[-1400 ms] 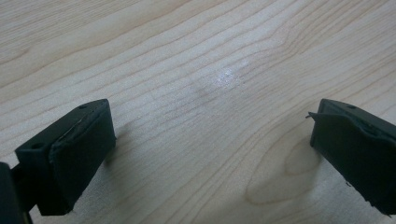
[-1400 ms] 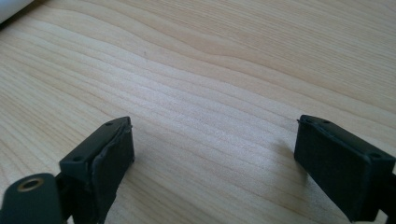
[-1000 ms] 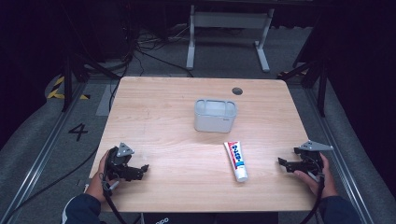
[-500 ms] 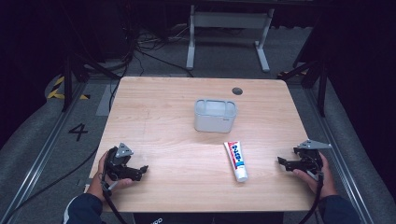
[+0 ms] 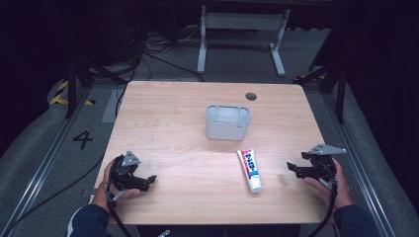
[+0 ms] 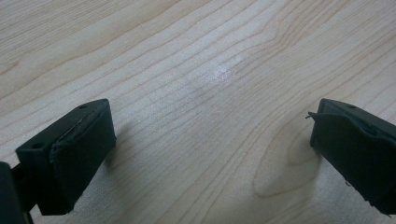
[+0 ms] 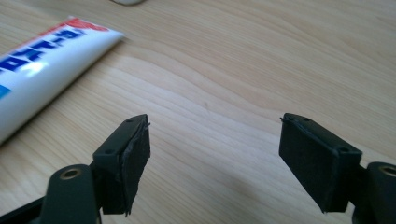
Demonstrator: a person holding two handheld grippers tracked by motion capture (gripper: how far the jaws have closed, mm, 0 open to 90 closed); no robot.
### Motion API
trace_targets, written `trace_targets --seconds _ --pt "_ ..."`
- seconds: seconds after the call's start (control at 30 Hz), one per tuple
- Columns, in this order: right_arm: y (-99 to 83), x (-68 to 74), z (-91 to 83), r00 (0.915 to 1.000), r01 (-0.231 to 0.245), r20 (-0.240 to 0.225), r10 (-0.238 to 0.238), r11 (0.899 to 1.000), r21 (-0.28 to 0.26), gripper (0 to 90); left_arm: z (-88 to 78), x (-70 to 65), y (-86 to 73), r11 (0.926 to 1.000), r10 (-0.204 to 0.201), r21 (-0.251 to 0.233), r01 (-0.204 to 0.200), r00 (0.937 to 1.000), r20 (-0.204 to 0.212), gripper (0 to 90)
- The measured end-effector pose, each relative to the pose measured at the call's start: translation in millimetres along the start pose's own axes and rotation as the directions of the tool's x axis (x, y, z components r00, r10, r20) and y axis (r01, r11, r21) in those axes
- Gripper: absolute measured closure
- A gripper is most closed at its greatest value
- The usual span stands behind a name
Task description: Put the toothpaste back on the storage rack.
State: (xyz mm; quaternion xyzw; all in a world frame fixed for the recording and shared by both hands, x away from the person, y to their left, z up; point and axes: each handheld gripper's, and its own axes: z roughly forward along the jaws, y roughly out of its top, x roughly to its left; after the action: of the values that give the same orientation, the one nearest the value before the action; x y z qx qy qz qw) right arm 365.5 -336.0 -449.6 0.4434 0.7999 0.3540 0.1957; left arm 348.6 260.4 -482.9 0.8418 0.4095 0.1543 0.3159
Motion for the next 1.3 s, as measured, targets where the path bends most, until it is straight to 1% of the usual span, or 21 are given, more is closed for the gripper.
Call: trace_targets --seconds 0.1,0.13,0.2,0.23,0.37,0.47,0.53,0.63,0.7,0.8,0.83,0.93,0.97,1.03,1.1,1.27,1.3 --pt "9.9 10.9 0.0 0.9996 0.023 -0.018 -0.023 1.000 -0.008 27.5 0.1 0.3 0.0 1.0000 0.002 -0.001 -0.002 1.0000 0.002 0.5" --pt "16.1 18.8 1.5 0.9991 0.035 -0.023 -0.035 0.999 -0.009 27.5 0.0 0.2 0.0 1.0000 0.000 0.001 0.000 1.0000 0.006 0.5" --pt "18.2 21.4 2.2 0.9986 0.045 -0.027 -0.045 0.999 -0.009 27.5 0.0 0.3 -0.1 1.0000 -0.002 0.001 0.002 1.0000 0.006 0.5" --pt "21.6 25.9 3.6 0.9981 0.049 -0.036 -0.050 0.999 -0.010 27.5 0.1 0.7 0.1 1.0000 0.004 0.000 -0.004 1.0000 0.004 0.5" --pt "31.7 40.5 6.9 0.9950 0.079 -0.060 -0.080 0.997 -0.012 27.4 0.0 0.5 0.0 1.0000 0.001 0.001 -0.001 1.0000 0.005 0.5" --pt "39.1 53.2 11.7 0.9895 0.115 -0.087 -0.116 0.993 -0.006 28.4 0.0 0.4 -0.1 1.0000 0.000 0.001 0.000 1.0000 0.007 0.5" --pt "43.9 59.9 14.6 0.9868 0.132 -0.093 -0.132 0.991 -0.005 28.7 0.0 0.6 -0.1 1.0000 0.001 0.001 -0.001 1.0000 0.007 0.5" --pt "52.5 71.1 20.1 0.9801 0.166 -0.108 -0.167 0.986 -0.012 28.9 -0.1 0.9 -0.2 1.0000 0.003 0.002 -0.003 1.0000 0.009 0.5" --pt "56.5 77.5 23.8 0.9778 0.178 -0.111 -0.178 0.984 -0.014 29.1 -0.1 1.1 -0.2 1.0000 0.004 0.001 -0.004 0.9999 0.009 0.5" --pt "60.1 85.3 29.2 0.9744 0.187 -0.126 -0.186 0.982 -0.002 29.0 -0.1 1.1 -0.2 1.0000 0.004 0.002 -0.004 1.0000 0.009 0.5" --pt "61.1 88.0 31.1 0.9733 0.195 -0.125 -0.193 0.981 0.004 29.0 -0.1 1.0 -0.2 1.0000 0.004 0.001 -0.004 0.9999 0.009 0.5" --pt "64.2 95.7 37.6 0.9782 0.174 -0.118 -0.171 0.985 0.019 29.9 -0.3 1.3 -0.2 1.0000 0.006 0.003 -0.006 0.9999 0.010 0.5" --pt "65.2 99.3 41.4 0.9781 0.176 -0.119 -0.171 0.984 0.032 30.3 -0.3 1.3 -0.2 1.0000 0.007 0.003 -0.007 0.9999 0.010 0.5" --pt "65.4 100.8 43.3 0.9772 0.179 -0.122 -0.173 0.983 0.035 30.3 -0.3 1.2 -0.2 1.0000 0.006 0.003 -0.006 0.9999 0.010 0.5" --pt "66.3 105.1 48.0 0.9746 0.192 -0.127 -0.184 0.980 0.049 30.3 -0.3 1.3 -0.2 1.0000 0.006 0.003 -0.006 0.9999 0.010 0.5" --pt "65.6 110.2 58.0 0.9731 0.205 -0.125 -0.193 0.975 0.085 29.4 -0.6 1.7 0.0 0.9999 0.010 0.007 -0.010 0.9999 0.013 0.5" --pt "65.2 110.3 59.5 0.9744 0.199 -0.125 -0.187 0.976 0.090 29.2 -0.7 1.8 0.0 0.9999 0.012 0.007 -0.012 0.9999 0.011 0.5"
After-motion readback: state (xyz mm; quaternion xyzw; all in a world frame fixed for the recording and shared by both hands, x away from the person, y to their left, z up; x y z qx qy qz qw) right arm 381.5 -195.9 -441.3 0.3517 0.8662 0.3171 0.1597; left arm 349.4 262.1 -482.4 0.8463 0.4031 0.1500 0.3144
